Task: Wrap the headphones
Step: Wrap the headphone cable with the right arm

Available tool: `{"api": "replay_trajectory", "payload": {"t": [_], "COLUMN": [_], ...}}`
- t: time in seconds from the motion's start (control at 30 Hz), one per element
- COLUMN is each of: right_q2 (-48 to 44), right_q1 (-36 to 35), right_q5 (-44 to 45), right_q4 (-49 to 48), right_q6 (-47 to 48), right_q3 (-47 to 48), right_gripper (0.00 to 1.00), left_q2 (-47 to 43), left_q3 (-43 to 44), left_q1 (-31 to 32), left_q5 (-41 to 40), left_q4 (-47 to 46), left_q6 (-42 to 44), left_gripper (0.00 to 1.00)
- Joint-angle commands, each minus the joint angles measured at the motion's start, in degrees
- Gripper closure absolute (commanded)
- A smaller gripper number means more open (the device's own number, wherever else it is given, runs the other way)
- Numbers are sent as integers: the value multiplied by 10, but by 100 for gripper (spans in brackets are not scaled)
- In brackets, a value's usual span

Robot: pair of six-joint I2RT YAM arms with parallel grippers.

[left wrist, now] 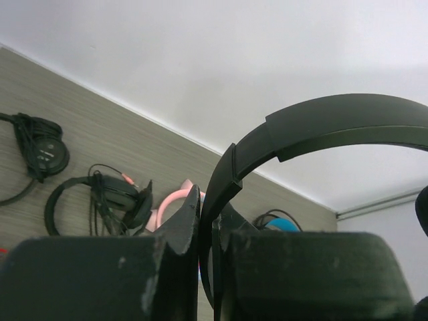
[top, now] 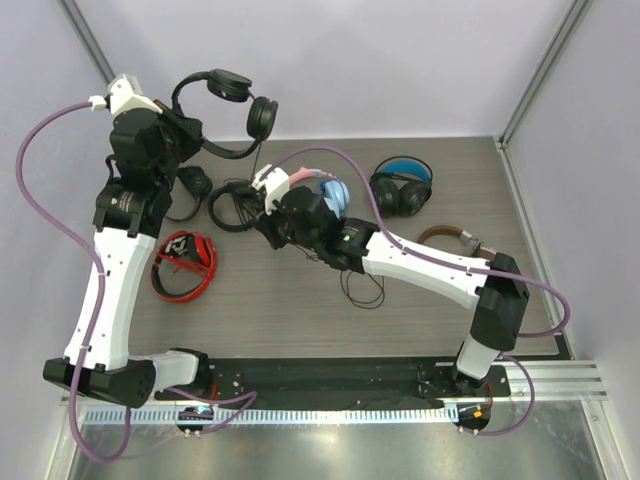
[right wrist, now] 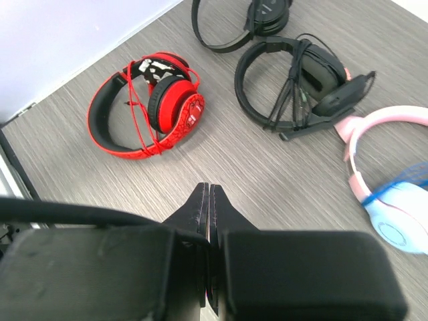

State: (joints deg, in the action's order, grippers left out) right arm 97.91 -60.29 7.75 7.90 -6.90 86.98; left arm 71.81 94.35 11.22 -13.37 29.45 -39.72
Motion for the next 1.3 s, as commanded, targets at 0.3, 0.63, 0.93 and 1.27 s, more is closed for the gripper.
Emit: {"api": "replay_trajectory", "payload": {"t": [0.3,0.63,0.93,1.27], "right_q2": [-98,-62,-18,-46], "right_q1": [-47,-70,-84,-84], "right_q5": [37,18,26,-12], "right_q4": [90,209,280,291], "right_q6": [36,66,62,-26], "right_q3": [3,111,182,170], "right_gripper": [99,99,99,94], "left_q2": [-4,15,21,26], "left_q3": [-17,-14,-11,-20], "left_q1": [6,56,88,91], "left_q5": [-99,-177,-231,-266], "left_q4": [-49,-50,-50,-54], "left_q6": [84,129,170,206], "left_gripper": [100,100,100,100]}}
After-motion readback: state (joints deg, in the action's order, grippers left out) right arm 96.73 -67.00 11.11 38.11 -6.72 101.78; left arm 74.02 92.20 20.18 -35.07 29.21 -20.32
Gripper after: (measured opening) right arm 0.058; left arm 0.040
